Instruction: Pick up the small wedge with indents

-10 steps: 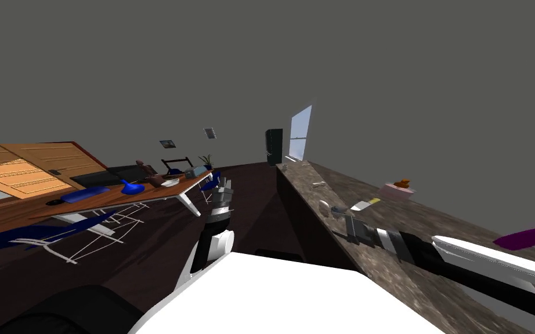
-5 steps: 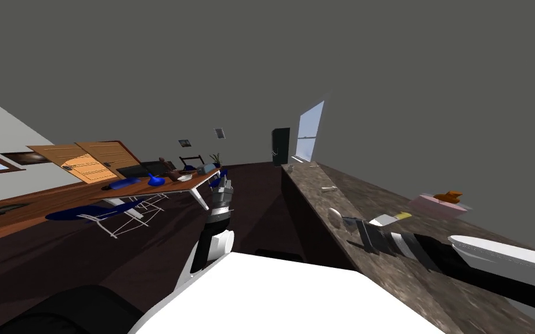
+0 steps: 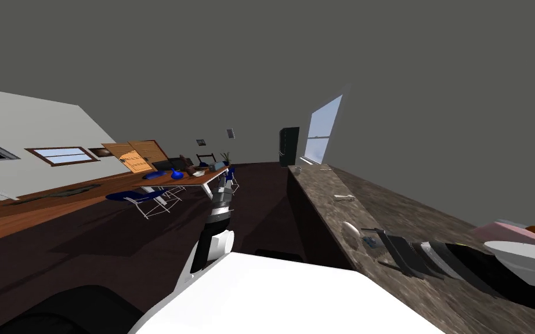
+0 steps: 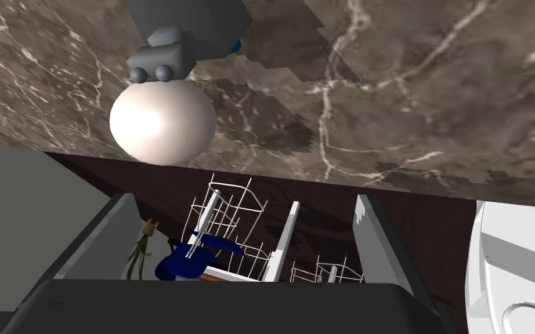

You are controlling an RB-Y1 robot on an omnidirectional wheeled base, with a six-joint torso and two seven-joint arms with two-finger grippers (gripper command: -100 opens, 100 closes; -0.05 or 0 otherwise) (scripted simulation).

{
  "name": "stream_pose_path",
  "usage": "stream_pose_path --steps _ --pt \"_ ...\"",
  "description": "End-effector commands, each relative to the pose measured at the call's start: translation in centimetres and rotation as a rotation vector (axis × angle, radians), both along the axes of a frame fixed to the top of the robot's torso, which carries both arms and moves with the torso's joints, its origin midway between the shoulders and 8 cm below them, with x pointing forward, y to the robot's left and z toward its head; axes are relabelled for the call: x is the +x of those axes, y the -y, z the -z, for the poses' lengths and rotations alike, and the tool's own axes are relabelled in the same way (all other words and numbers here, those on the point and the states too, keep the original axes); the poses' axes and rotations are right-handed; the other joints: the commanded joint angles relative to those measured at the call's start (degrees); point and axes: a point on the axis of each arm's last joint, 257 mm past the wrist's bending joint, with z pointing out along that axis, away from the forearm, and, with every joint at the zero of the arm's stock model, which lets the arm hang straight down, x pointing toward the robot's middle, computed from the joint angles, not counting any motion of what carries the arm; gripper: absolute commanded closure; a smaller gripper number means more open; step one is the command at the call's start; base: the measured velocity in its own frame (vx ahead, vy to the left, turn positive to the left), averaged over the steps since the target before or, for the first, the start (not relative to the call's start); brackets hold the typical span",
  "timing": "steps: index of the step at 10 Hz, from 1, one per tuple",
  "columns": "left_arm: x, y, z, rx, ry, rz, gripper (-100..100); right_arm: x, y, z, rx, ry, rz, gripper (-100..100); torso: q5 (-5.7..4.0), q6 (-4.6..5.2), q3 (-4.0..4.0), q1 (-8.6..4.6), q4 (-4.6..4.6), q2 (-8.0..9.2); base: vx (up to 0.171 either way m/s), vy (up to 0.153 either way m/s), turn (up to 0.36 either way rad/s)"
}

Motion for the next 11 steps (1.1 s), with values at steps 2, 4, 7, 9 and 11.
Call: stream_pose_path --steps 2,4,7,9,11 --pt "0.0 0.0 0.0 0.0 0.0 0.0 0 -2.1 2.9 0.8 -0.087 -0.056 -0.033 -100 -0.03 0.05 0.04 0.01 0.02 0.09 0.058 -0.046 0.117" --pt "0.0 0.0 0.0 0.0 0.0 0.0 0 -3.7 4.5 1.2 -0.131 -0.094 -0.048 -100 0.0 0.07 0.12 0.1 0.05 0.21 0.046 -0.028 0.108" --pt "0.0 0.0 0.0 0.0 0.0 0.0 0 -5.3 5.9 1.5 -0.167 -0.132 -0.061 -100 -0.01 0.06 0.08 0.06 0.03 0.14 0.053 -0.04 0.083" --pt "0.0 0.0 0.0 0.0 0.0 0.0 0 -6.9 7.1 1.8 -0.197 -0.169 -0.072 -100 0.02 0.05 0.15 0.15 0.06 0.26 0.033 -0.023 0.077" --pt "0.0 0.0 0.0 0.0 0.0 0.0 0 -8.4 8.1 2.0 -0.221 -0.202 -0.08 -100 0.01 0.05 0.13 0.14 0.06 0.22 0.043 -0.027 0.072"
